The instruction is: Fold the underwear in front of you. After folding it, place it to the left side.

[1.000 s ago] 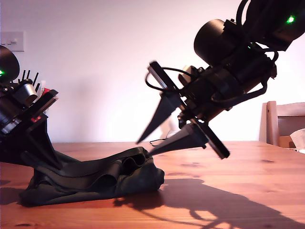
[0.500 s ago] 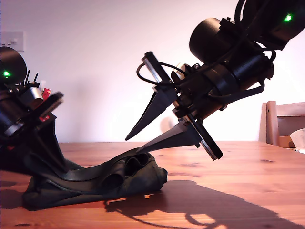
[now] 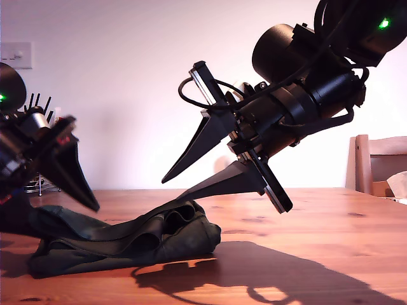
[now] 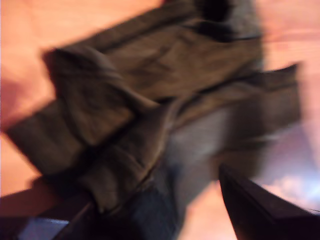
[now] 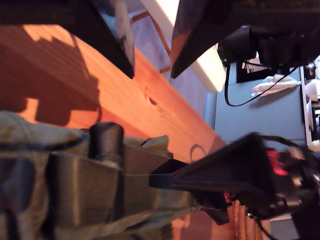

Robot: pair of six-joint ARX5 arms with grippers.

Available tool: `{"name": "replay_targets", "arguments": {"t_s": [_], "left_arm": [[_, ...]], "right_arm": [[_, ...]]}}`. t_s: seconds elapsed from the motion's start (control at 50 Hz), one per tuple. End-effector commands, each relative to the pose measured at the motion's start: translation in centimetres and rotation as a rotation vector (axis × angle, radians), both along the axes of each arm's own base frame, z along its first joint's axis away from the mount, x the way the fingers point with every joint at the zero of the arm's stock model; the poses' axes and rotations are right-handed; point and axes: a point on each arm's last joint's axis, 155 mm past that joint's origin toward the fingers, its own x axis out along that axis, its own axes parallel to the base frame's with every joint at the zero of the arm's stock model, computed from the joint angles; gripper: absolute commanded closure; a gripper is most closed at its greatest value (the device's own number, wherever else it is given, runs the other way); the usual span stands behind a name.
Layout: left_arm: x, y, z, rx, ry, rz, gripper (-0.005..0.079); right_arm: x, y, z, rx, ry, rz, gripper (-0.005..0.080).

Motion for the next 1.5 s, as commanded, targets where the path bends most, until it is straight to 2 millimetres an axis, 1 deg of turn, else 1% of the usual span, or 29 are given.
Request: {"name": "replay_targets", "arguments": {"t_s": [0.0, 0.12, 0.18, 0.48, 0.56, 0.64, 0.68, 0.72, 0.76, 0.82, 0.88, 0.92, 0.94, 1.0, 1.02, 1.04, 1.14, 1.22, 1.28, 1.38, 1.48], "left_arm": [[0.9, -0.2, 1.4, -0.017, -0.02, -0.002, 0.0193], [1.1, 0.0, 1.8, 0.003, -0.025, -0.016, 0.0193], [1.4, 0.5, 1.8, 0.03, -0.029, -0.013, 0.0193], [2.4, 3.8, 1.0, 0.232, -0.075, -0.024, 0.0193], [2.8, 4.2, 1.1, 0.247, -0.089, -0.015, 0.0194], [3.8, 4.0, 1.5, 0.239, -0.136, -0.008, 0.02], [4.5, 3.9, 1.9, 0.233, -0.168, -0.005, 0.0223], [4.9, 3.6, 2.3, 0.214, -0.186, 0.005, 0.0273], [5.2, 3.0, 2.7, 0.187, -0.198, 0.004, 0.0344], [5.0, 2.3, 2.9, 0.172, -0.203, -0.014, 0.0488], [5.1, 1.7, 2.8, 0.169, -0.216, -0.029, 0.0657], [5.3, 1.4, 2.9, 0.168, -0.234, -0.04, 0.0739], [5.4, 1.3, 2.9, 0.167, -0.241, -0.046, 0.0773], [5.7, 0.7, 3.0, 0.164, -0.269, -0.064, 0.0762], [5.8, 0.6, 2.9, 0.164, -0.274, -0.067, 0.0762], [5.9, 0.4, 2.8, 0.164, -0.28, -0.072, 0.0762], [5.9, 0.1, 1.8, 0.166, -0.268, -0.089, 0.0762], [5.8, 0.1, 0.6, 0.173, -0.248, -0.102, 0.0762], [5.8, 0.0, -0.1, 0.171, -0.236, -0.109, 0.0762], [5.7, 0.0, -1.2, 0.175, -0.21, -0.112, 0.0762], [5.5, 0.1, -1.6, 0.176, -0.194, -0.114, 0.0762]], "right_arm": [[-0.3, 0.3, -0.4, 0.001, 0.005, 0.021, 0.0553], [-0.5, 0.4, -0.2, 0.011, 0.007, 0.031, 0.0553], [-0.5, 0.4, -0.2, 0.011, 0.005, 0.033, 0.0552], [-0.6, 0.4, -0.2, 0.016, 0.006, 0.039, 0.0553], [-0.6, 0.4, -0.2, 0.016, 0.006, 0.039, 0.0553], [-0.7, 0.4, -0.1, 0.02, 0.008, 0.044, 0.0553], [-0.7, 0.4, -0.1, 0.02, 0.008, 0.044, 0.0553], [-0.7, 0.4, -0.1, 0.02, 0.008, 0.044, 0.0553], [-0.7, 0.4, -0.1, 0.02, 0.008, 0.044, 0.0553], [-0.7, 0.4, -0.1, 0.019, 0.007, 0.043, 0.0553], [-0.5, 0.4, -0.3, 0.01, 0.001, 0.033, 0.057], [-0.1, 0.3, -0.5, -0.008, -0.014, 0.018, 0.0609], [0.1, 0.2, -0.7, -0.021, -0.023, 0.005, 0.0641], [0.6, 0.3, -1.1, -0.048, -0.051, -0.017, 0.075], [0.7, 0.4, -1.1, -0.053, -0.063, -0.021, 0.0774], [0.7, 0.5, -1.1, -0.056, -0.078, -0.019, 0.076], [1.3, 1.1, -0.9, -0.058, -0.15, -0.026, 0.0763], [2.2, 1.6, -0.4, -0.057, -0.212, -0.053, 0.0763], [3.0, 1.6, -0.5, -0.076, -0.249, -0.081, 0.0763], [4.1, 0.9, -1.8, -0.135, -0.292, -0.109, 0.0763], [4.3, 0.6, -3.6, -0.167, -0.27, -0.112, 0.0763]]}}
